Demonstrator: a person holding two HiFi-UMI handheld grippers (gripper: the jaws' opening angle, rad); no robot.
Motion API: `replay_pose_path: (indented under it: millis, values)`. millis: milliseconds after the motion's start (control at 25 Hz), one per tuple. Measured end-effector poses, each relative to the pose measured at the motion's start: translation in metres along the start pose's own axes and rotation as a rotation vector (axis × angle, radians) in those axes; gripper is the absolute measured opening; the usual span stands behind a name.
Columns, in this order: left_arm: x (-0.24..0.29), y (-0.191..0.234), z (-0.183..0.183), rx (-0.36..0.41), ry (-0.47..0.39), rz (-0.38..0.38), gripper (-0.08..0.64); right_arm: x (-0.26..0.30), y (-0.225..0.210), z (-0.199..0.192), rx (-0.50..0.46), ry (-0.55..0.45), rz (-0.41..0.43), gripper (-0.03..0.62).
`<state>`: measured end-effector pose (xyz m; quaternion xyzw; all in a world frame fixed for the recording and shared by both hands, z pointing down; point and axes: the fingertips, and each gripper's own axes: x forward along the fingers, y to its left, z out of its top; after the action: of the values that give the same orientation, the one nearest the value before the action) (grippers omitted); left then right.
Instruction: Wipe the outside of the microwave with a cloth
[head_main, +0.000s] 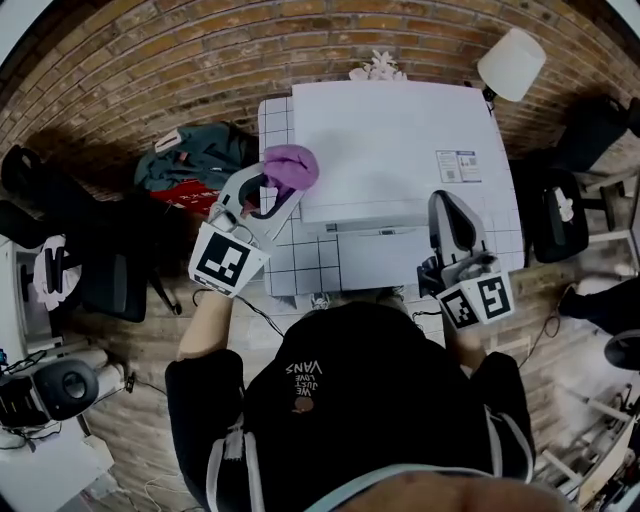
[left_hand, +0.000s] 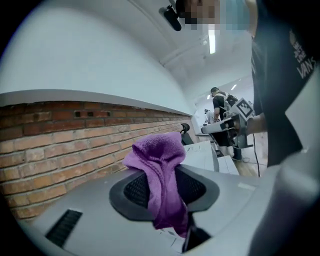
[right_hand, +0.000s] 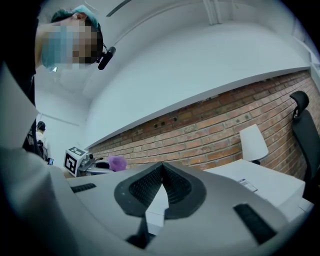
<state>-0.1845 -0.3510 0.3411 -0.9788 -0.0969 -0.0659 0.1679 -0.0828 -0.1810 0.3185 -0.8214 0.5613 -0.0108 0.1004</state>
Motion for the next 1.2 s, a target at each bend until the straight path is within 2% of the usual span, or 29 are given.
replay_pose_path:
  millis: [160,360,560,720,960,1200]
  values:
    - [-0.033,0.001,-0.034,-0.029,-0.05,0.055,0.133,0.003,0.03,-0.009,-0.017,0.014,-0.024,-0.003]
    - [-0.049,-0.024,-0.074,-0.12,-0.085,0.053,0.133,-0.001,0.058,-0.017,-0.034,0.039,-0.058,-0.003]
    - [-0.046,-0.043,-0.101,-0.208,-0.135,0.083,0.133,-0.007,0.062,-0.023,-0.042,0.059,-0.095,-0.003]
    - [-0.034,-0.052,-0.118,-0.272,-0.126,0.084,0.133,-0.009,0.057,-0.024,-0.049,0.075,-0.113,-0.003]
    - [-0.015,-0.027,-0.129,-0.311,-0.138,0.139,0.133,-0.005,0.044,-0.021,-0.055,0.089,-0.122,-0.003]
    - [0.015,0.029,-0.138,-0.31,-0.139,0.211,0.133,0.001,0.027,-0.015,-0.062,0.093,-0.135,-0.003]
